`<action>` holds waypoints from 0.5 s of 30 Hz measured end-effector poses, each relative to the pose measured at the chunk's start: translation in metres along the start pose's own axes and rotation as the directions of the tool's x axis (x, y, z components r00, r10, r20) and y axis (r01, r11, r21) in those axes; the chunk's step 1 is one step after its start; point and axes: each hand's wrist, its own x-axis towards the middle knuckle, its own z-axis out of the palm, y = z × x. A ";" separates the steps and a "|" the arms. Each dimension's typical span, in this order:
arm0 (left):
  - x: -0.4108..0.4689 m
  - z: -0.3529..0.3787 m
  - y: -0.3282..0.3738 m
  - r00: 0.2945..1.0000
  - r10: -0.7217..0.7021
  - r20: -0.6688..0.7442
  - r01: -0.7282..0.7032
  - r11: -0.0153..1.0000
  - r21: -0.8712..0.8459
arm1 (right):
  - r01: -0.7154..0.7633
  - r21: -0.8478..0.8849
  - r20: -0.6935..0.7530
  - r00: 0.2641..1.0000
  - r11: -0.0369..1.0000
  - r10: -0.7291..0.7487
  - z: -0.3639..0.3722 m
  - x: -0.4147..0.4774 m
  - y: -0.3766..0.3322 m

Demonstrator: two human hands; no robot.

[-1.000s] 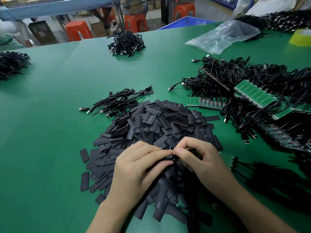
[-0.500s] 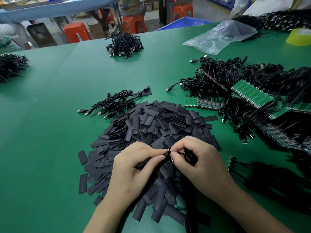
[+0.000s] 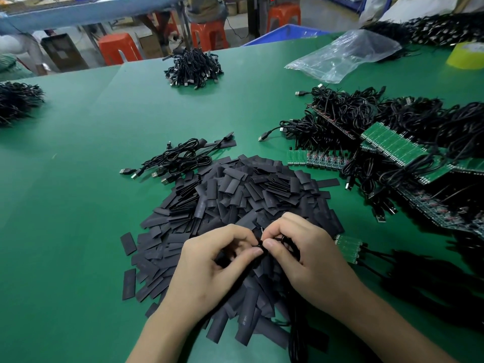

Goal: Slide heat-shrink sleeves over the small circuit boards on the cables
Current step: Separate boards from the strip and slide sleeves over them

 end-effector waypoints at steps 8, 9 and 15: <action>-0.002 0.001 0.000 0.997 0.043 0.058 -0.045 0.998 0.037 | -0.003 0.036 0.036 0.999 0.999 0.002 0.003 -0.001 0.000; -0.002 0.002 -0.001 0.998 0.036 0.054 -0.038 0.999 0.030 | -0.001 0.037 0.038 0.999 0.999 0.000 0.003 -0.001 0.000; -0.003 0.002 0.000 1.000 -0.017 0.010 0.018 0.997 -0.075 | -0.019 0.053 0.026 1.000 0.998 0.018 0.002 0.001 0.002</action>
